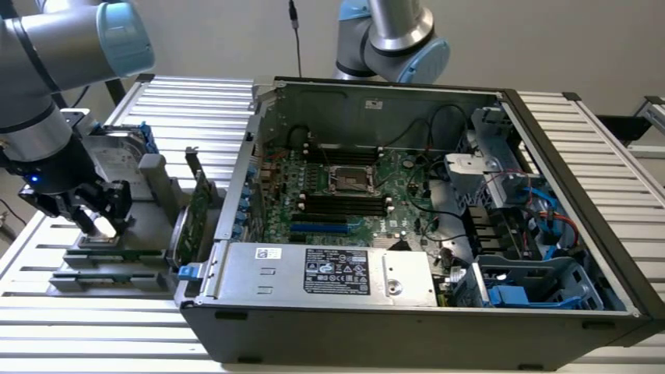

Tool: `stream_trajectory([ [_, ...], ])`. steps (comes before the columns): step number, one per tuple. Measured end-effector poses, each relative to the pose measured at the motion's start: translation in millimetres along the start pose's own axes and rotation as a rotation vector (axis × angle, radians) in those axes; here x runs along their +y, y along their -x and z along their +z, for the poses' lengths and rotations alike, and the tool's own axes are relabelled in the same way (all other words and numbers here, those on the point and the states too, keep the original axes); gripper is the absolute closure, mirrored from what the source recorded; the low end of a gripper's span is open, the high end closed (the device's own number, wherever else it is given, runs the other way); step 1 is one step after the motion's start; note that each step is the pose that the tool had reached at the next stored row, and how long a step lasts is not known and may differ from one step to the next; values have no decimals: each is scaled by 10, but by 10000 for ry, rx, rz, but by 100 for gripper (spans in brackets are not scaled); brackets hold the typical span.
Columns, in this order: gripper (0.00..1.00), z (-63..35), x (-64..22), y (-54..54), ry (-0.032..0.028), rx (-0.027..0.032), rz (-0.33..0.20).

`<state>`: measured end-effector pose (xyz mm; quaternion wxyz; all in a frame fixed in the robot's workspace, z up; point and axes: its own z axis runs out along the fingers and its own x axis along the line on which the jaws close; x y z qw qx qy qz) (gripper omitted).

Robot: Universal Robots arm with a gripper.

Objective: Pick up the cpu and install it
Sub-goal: 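Pick up the cpu and move it towards the insertion slot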

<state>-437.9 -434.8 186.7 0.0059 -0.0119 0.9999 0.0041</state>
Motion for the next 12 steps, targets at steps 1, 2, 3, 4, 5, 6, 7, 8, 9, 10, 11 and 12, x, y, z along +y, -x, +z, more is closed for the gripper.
stream_trajectory([
  [1,45,0,0,0,0,0,1],
  [2,45,0,0,0,0,0,2],
  [3,45,0,0,0,0,0,2],
  [4,45,0,0,0,0,-1,3],
  [5,45,0,0,0,0,-1,3],
  [6,45,0,0,0,0,-1,4],
  [7,45,0,0,0,0,-1,4],
  [8,45,0,0,0,1,-2,4],
  [9,46,-1,0,1,3,-6,4],
  [10,46,-4,1,1,4,-7,4],
  [11,46,-11,0,1,2,-4,5],
  [12,46,-18,0,0,3,-2,5],
])
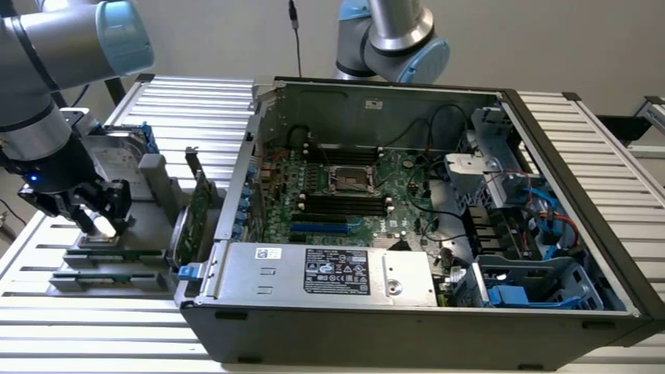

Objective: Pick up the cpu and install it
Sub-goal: 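Pick up the cpu and move it towards the insertion slot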

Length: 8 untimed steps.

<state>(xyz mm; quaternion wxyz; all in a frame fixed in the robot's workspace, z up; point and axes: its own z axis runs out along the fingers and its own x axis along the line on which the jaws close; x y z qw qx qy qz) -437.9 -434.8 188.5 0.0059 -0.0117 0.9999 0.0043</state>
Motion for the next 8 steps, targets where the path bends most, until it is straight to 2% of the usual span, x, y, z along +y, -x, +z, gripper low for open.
stream_trajectory([
  [5,46,-52,0,1,7,3,0],
  [8,46,-120,1,2,11,7,0],
])
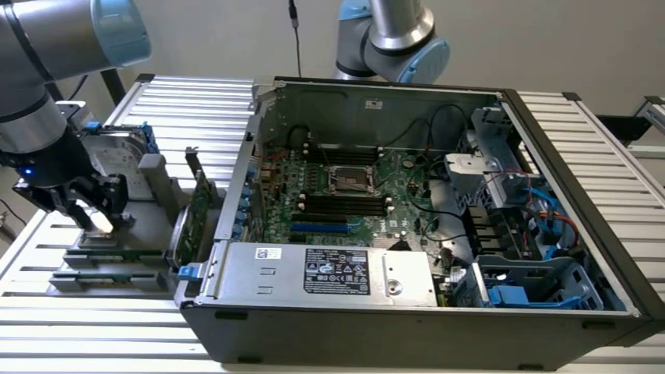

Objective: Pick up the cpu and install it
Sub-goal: 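Pick up the cpu and move it towards the insertion slot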

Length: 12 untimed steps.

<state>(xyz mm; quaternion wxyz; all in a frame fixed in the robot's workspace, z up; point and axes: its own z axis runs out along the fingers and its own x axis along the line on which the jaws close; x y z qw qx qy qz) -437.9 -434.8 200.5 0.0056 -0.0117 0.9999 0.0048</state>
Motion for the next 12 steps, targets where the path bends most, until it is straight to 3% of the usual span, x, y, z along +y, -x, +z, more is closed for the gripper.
stream_trajectory([
  [12,46,-498,3,55,4,69,0],
])
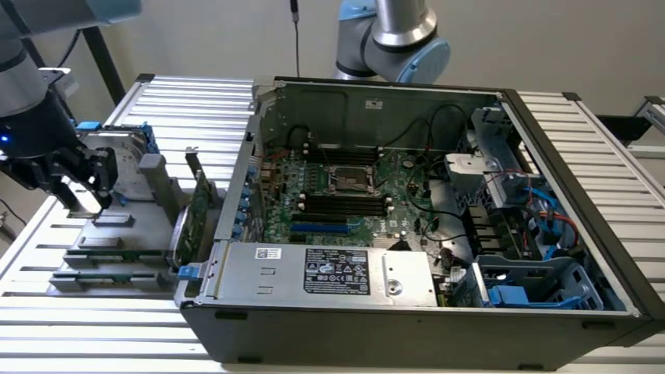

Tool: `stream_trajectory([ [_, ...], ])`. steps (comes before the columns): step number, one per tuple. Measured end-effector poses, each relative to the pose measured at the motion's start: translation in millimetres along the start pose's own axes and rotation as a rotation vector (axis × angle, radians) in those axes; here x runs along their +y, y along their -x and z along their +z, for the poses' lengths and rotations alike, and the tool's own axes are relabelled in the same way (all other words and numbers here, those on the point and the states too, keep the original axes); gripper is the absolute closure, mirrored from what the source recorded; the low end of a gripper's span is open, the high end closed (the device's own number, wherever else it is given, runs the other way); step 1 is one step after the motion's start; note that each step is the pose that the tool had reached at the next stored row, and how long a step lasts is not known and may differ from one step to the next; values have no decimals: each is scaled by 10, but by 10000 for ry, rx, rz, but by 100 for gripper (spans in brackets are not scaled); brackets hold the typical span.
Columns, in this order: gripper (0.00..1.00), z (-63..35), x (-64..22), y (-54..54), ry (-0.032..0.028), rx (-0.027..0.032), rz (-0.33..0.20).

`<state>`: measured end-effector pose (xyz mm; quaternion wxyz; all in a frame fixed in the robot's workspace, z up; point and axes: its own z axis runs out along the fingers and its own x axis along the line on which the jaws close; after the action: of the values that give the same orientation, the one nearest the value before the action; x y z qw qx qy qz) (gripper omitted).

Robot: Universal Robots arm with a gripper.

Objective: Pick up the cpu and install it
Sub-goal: 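Pick up the cpu and move it towards the insertion slot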

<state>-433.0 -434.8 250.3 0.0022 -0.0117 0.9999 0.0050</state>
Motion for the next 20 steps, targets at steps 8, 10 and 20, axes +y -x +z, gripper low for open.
stream_trajectory([
  [8,46,-366,1,134,0,10,0],
  [10,46,-456,1,174,0,11,1],
  [20,46,-908,-1,453,6,25,-8],
])
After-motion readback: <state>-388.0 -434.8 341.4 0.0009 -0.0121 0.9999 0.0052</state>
